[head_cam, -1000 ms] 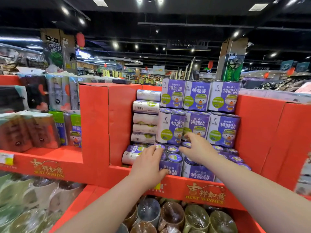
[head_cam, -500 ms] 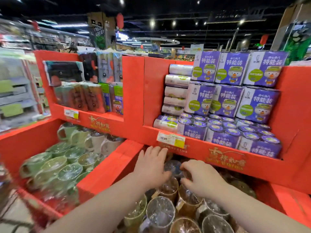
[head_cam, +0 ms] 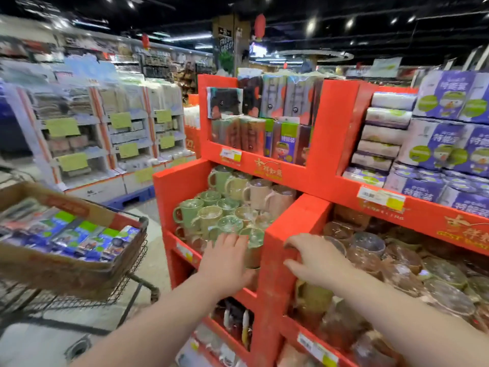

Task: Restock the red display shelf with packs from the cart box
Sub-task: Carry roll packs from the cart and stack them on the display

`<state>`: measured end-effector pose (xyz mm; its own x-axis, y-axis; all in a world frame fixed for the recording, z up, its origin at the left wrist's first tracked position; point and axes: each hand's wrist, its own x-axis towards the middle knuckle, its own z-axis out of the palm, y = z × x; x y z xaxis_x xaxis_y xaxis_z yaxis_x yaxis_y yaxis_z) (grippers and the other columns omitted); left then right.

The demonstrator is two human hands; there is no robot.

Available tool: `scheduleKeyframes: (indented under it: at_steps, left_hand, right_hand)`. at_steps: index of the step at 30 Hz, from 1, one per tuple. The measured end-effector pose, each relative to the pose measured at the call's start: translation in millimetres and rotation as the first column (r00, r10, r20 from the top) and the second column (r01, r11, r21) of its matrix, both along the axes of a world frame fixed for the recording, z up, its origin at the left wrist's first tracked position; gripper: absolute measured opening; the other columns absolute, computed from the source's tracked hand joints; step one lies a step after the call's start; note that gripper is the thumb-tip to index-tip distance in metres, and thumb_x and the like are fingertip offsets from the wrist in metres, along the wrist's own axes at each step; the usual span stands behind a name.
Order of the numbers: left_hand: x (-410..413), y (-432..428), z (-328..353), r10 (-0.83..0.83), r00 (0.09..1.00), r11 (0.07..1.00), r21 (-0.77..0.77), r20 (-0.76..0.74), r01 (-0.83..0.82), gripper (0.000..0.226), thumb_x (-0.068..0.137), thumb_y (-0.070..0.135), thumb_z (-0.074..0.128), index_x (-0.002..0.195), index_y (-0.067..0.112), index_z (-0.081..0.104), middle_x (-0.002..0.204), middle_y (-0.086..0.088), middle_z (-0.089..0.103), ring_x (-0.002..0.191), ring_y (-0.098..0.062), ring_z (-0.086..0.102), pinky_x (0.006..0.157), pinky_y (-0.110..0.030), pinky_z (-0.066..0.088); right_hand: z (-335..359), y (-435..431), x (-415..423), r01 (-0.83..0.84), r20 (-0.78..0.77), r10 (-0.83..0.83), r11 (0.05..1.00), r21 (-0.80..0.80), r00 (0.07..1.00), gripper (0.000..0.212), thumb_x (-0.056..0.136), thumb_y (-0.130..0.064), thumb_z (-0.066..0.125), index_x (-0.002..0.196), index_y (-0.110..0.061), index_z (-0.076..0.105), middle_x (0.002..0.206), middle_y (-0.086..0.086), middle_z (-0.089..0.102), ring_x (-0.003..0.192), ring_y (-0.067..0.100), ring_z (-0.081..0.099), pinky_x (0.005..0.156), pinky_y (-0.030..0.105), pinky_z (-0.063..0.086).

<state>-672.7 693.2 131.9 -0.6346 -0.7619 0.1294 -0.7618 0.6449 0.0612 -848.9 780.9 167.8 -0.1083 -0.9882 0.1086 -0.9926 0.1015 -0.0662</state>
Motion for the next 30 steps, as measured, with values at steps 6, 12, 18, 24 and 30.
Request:
scheduleKeyframes:
  at_steps: [6, 12, 18, 24, 30]
  left_hand:
    - [150.4, 4.2, -42.5, 0.18, 0.981, 0.978, 0.094, 0.078, -0.187, 0.071, 0.086, 0.051, 0.051, 0.145, 0.02, 0.026, 0.141, -0.002, 0.039, 0.132, -0.026, 0.035, 0.107, -0.041, 0.034]
    - [264.1, 9.9, -78.8, 0.339, 0.931, 0.912, 0.196, 0.139, -0.361, 0.075, 0.085, 0.049, 0.052, 0.148, 0.021, 0.022, 0.147, -0.004, 0.033, 0.136, -0.026, 0.03, 0.11, -0.041, 0.033]
    - [333.9, 8.1, -99.8, 0.47, 0.867, 0.83, 0.253, 0.162, -0.497, 0.073, 0.089, 0.05, 0.048, 0.149, 0.02, 0.019, 0.148, -0.004, 0.032, 0.137, -0.026, 0.028, 0.111, -0.04, 0.03]
    - [387.2, -33.1, -103.2, 0.575, 0.792, 0.751, 0.253, 0.202, -0.61, 0.07, 0.087, 0.051, 0.052, 0.144, 0.021, 0.026, 0.144, -0.002, 0.037, 0.135, -0.026, 0.031, 0.107, -0.04, 0.032]
    - [415.2, -118.1, -90.0, 0.63, 0.751, 0.719, 0.215, 0.201, -0.661, 0.068, 0.09, 0.046, 0.048, 0.147, 0.02, 0.022, 0.145, -0.002, 0.036, 0.136, -0.024, 0.03, 0.107, -0.039, 0.032]
  right_hand:
    - [-12.0, -39.7, 134.4, -0.139, 0.054, 0.138, 0.99, 0.005, 0.989, 0.033, 0.089, -0.037, 0.052, 0.117, -0.019, 0.056, 0.119, 0.004, 0.059, 0.116, 0.027, 0.053, 0.089, 0.035, 0.045]
    - [-24.6, -73.6, 236.8, -0.265, 0.123, 0.262, 0.964, 0.014, 0.957, 0.039, 0.089, -0.034, 0.053, 0.126, -0.02, 0.053, 0.125, 0.004, 0.057, 0.118, 0.027, 0.052, 0.094, 0.038, 0.045]
    - [-48.8, -121.9, 303.7, -0.401, 0.128, 0.393, 0.914, 0.053, 0.911, 0.04, 0.088, -0.034, 0.053, 0.126, -0.023, 0.053, 0.129, 0.001, 0.056, 0.118, 0.025, 0.053, 0.095, 0.037, 0.044]
    - [-89.9, -180.8, 358.9, -0.497, 0.156, 0.474, 0.849, 0.177, 0.866, 0.036, 0.088, -0.033, 0.051, 0.122, -0.022, 0.053, 0.125, 0.004, 0.056, 0.116, 0.027, 0.052, 0.091, 0.035, 0.046]
    - [-131.1, -251.9, 389.1, -0.55, 0.215, 0.507, 0.781, 0.294, 0.835, 0.039, 0.088, -0.035, 0.05, 0.125, -0.026, 0.052, 0.126, -0.002, 0.056, 0.119, 0.022, 0.052, 0.096, 0.033, 0.041]
